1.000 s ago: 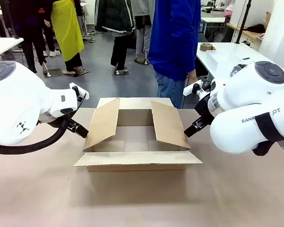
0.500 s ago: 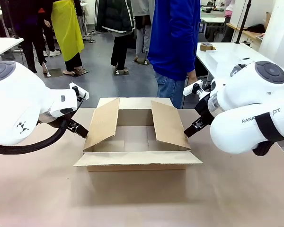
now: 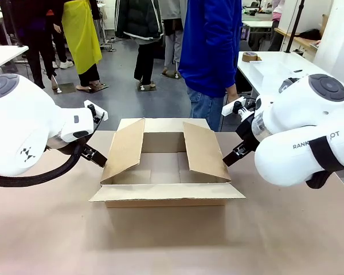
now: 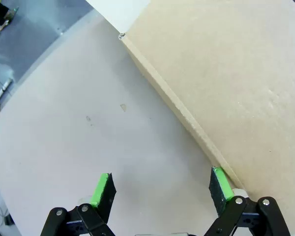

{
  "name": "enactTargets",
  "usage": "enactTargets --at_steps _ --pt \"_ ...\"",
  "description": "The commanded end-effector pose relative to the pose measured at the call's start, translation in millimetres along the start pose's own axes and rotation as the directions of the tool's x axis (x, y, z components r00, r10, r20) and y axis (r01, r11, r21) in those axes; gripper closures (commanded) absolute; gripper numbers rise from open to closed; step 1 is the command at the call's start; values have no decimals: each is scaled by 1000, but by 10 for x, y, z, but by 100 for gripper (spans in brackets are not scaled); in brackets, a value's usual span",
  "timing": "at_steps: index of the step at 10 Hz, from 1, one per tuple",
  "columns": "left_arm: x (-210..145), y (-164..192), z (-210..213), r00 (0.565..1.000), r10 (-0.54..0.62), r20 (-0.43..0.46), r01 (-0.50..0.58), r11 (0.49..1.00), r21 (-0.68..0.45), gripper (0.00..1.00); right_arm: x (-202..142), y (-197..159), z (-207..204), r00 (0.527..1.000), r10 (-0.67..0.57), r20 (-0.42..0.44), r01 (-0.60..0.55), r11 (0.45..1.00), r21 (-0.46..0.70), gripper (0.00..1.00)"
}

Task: Pack the gift set into the box.
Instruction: Place both hands on the side flaps of the Package Box and spread them outward.

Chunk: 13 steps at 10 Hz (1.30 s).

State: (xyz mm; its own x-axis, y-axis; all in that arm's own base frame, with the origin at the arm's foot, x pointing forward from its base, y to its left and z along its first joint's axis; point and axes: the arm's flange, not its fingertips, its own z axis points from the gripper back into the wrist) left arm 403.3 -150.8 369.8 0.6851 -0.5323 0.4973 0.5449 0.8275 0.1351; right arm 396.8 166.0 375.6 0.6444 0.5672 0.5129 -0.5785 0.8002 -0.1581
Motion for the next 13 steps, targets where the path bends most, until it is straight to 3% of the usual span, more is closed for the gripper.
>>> enactTargets --at_steps 1,4,5,6,8,10,11,12,13 --pt "3 -6 2 1000 -2 1 2 1000 0 0 -1 1 0 1000 0 0 0 1000 0 0" --pt "0 0 0 1000 0 0 0 1000 0 0 0 0 0 1000 0 0 0 1000 0 0" --pt "10 71 214 1000 22 11 -22 999 -27 0 36 -81 154 1000 -11 4 11 1000 -11 0" --pt "24 228 604 995 95 -18 -95 994 -46 0 62 -284 501 993 -86 77 87 996 -3 0" --pt "-81 411 1310 977 208 45 -206 978 -42 0 -32 -537 1177 976 -179 120 175 984 44 0" --pt "-243 464 1826 965 251 78 -234 955 -180 0 -349 -694 1637 954 -279 112 245 937 248 0" --pt "-433 551 1953 963 248 106 -206 930 -305 0 -602 -767 1764 939 -319 126 285 930 234 0" --pt "-601 620 1927 950 277 143 -220 921 -322 0 -758 -758 1785 931 -338 139 309 931 193 0" --pt "-125 508 1944 964 249 94 -228 955 -189 0 -875 -708 1780 947 -290 142 258 944 205 0"
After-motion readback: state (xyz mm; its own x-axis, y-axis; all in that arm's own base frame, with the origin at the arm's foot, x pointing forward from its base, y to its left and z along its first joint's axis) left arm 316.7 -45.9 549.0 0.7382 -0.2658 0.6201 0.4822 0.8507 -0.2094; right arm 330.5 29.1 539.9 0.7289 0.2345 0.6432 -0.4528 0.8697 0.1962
